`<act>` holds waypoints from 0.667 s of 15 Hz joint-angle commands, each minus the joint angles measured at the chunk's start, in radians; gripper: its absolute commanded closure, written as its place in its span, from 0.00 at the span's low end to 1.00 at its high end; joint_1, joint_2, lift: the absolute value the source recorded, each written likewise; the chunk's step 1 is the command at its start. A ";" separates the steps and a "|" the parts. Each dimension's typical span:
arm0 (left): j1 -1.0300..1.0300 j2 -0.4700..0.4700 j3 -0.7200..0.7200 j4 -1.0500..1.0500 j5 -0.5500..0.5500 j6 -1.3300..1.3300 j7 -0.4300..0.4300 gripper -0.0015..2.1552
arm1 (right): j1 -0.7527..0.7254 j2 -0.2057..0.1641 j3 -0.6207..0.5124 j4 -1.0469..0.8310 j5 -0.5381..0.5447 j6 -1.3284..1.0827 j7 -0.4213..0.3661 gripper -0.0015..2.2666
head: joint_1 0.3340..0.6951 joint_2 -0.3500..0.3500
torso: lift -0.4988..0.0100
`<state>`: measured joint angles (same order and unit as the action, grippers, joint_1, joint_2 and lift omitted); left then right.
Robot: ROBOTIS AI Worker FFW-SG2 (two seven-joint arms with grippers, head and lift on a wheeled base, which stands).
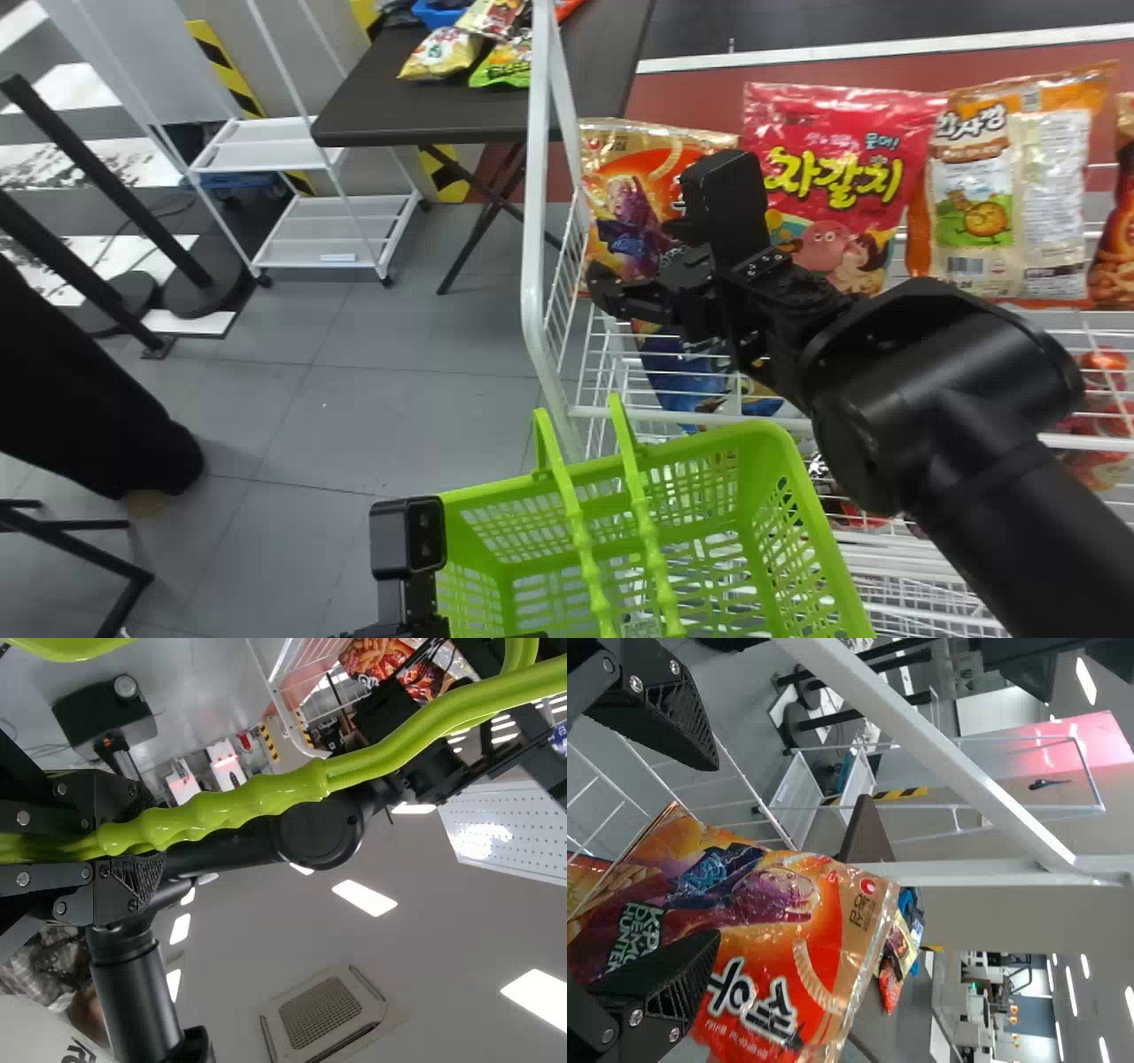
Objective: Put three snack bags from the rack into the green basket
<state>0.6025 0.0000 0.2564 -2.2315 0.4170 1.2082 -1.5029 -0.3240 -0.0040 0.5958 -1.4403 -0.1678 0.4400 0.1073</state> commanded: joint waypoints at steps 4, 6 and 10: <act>0.005 -0.003 0.020 0.006 0.003 0.000 -0.011 1.00 | -0.099 0.005 0.064 0.179 0.126 -0.088 -0.101 0.07 | 1.00 0.85 | 0.98; 0.008 -0.003 0.026 0.006 0.005 0.000 -0.013 1.00 | -0.141 0.005 0.075 0.259 0.128 -0.134 -0.092 0.08 | 1.00 0.84 | 0.98; 0.014 -0.003 0.034 0.006 0.008 0.000 -0.017 1.00 | -0.161 0.005 0.079 0.293 0.131 -0.137 -0.037 0.75 | 1.00 0.83 | 0.98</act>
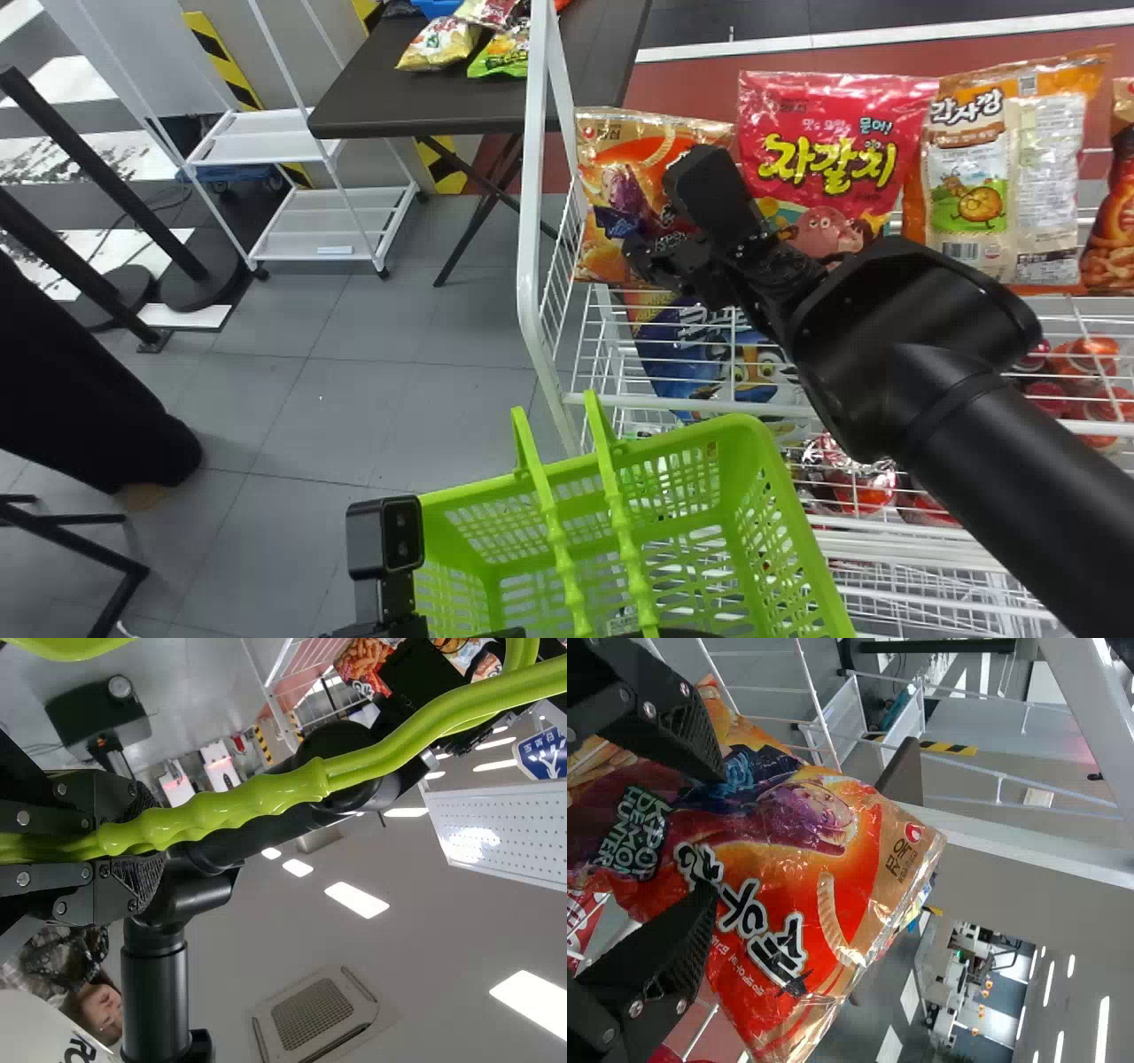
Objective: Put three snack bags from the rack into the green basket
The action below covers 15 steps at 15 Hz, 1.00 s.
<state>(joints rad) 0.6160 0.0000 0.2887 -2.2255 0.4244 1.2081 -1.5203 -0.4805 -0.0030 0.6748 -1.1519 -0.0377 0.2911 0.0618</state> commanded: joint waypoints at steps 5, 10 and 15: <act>0.002 -0.003 0.003 0.001 0.005 0.000 0.000 1.00 | -0.001 0.004 -0.011 0.001 -0.001 0.040 0.041 0.99 | 1.00 0.84 | 0.98; 0.005 -0.003 0.007 0.003 0.016 0.000 -0.001 1.00 | 0.057 0.004 -0.032 -0.092 0.032 0.067 0.033 0.99 | 1.00 0.84 | 0.98; 0.007 -0.003 0.009 0.000 0.016 0.000 -0.001 1.00 | 0.151 0.004 -0.031 -0.356 0.068 0.221 0.016 0.99 | 1.00 0.88 | 0.98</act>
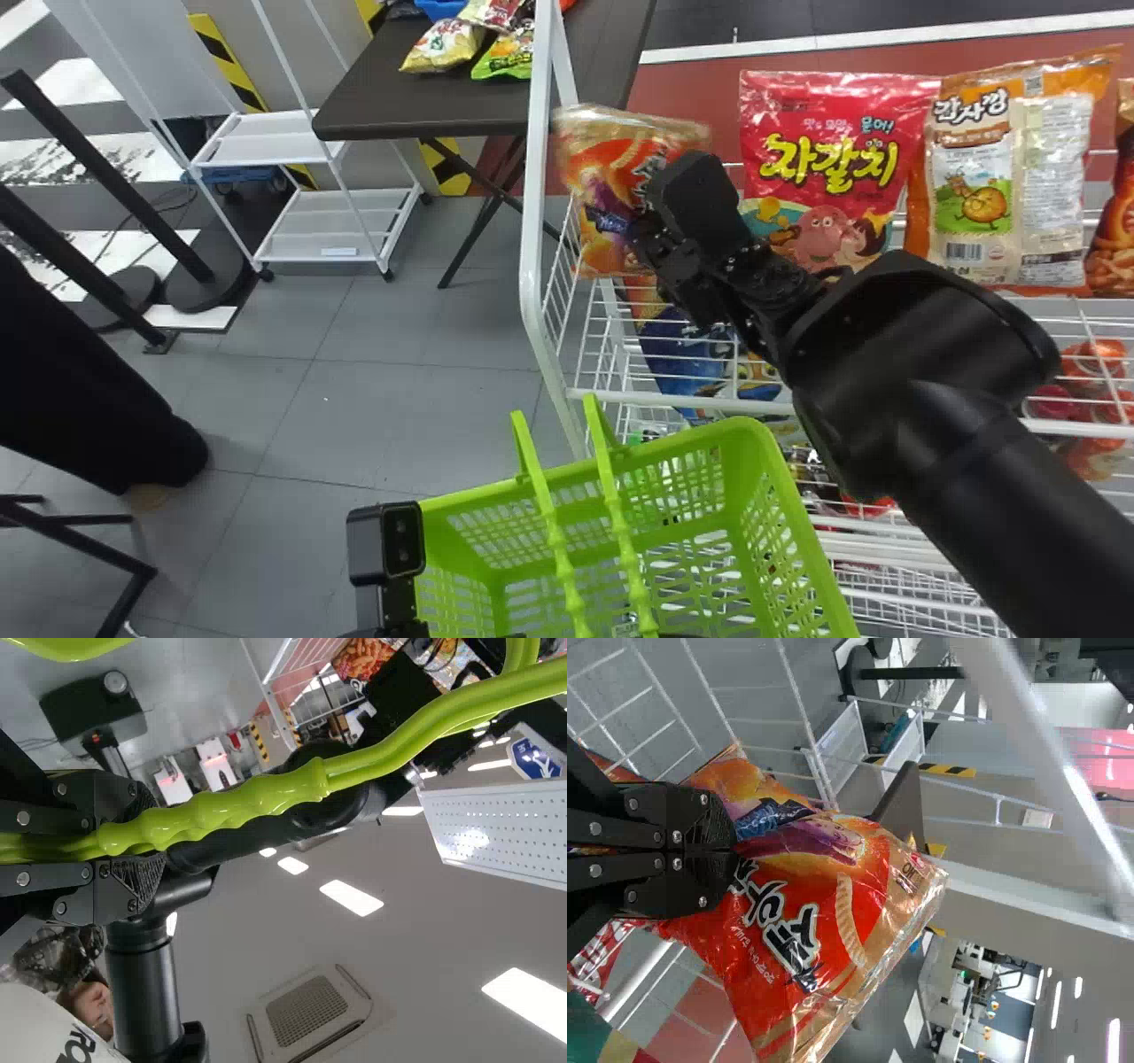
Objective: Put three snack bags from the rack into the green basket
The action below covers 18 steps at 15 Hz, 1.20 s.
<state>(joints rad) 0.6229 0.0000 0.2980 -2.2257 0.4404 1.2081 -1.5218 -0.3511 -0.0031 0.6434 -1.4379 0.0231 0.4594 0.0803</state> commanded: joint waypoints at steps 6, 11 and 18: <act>-0.002 -0.003 0.007 0.000 0.001 0.000 0.002 1.00 | 0.095 -0.078 -0.019 -0.345 0.069 0.405 -0.048 0.99 | 1.00 0.85 | 0.98; -0.022 -0.003 0.009 0.001 -0.003 0.003 0.011 1.00 | 0.169 -0.160 -0.076 -0.621 0.021 0.598 -0.034 0.99 | 1.00 0.74 | 0.98; -0.040 -0.003 0.006 0.009 -0.011 0.012 0.022 1.00 | 0.227 -0.239 -0.140 -0.941 -0.054 0.902 0.007 0.99 | 1.00 0.66 | 0.98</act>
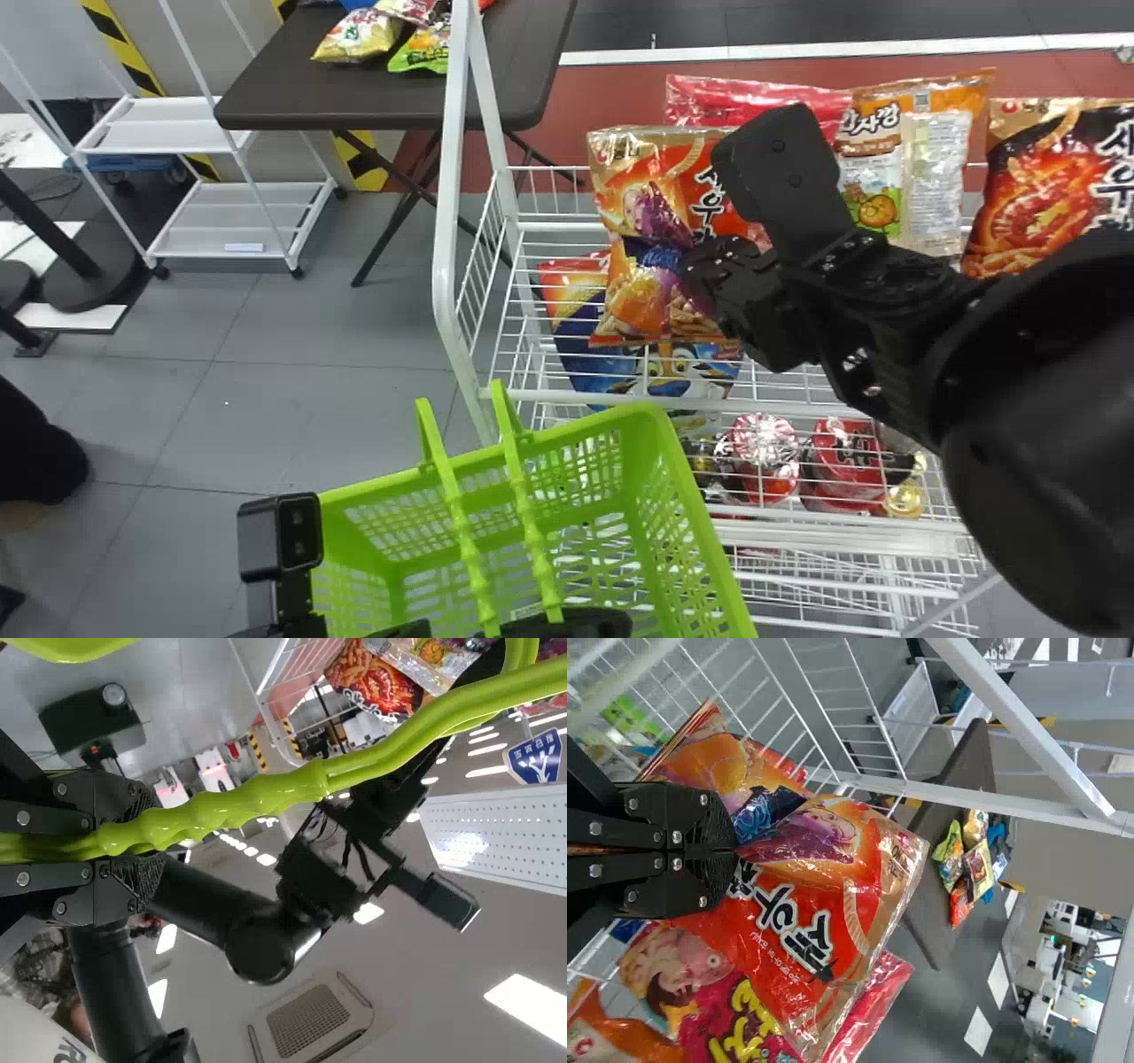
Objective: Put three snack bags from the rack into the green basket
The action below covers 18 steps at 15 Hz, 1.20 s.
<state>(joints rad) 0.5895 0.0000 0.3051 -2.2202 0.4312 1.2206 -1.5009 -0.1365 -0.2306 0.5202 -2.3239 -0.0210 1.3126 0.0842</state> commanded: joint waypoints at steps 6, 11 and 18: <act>-0.048 -0.003 -0.009 0.033 -0.025 0.024 0.014 1.00 | 0.084 -0.073 -0.111 -0.321 -0.045 0.260 0.058 0.99 | 1.00 0.56 | 0.98; -0.105 -0.003 -0.029 0.066 -0.039 0.046 0.030 1.00 | 0.150 -0.118 -0.140 -0.442 -0.096 0.260 0.086 0.99 | 1.00 0.54 | 0.98; -0.162 -0.003 -0.031 0.060 -0.035 0.092 0.056 1.00 | 0.215 -0.165 -0.111 -0.453 -0.149 0.260 0.118 0.99 | 1.00 0.54 | 0.98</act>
<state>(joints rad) 0.4354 0.0000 0.2749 -2.1557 0.3946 1.3030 -1.4459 0.0712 -0.3901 0.3946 -2.7776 -0.1631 1.5671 0.2018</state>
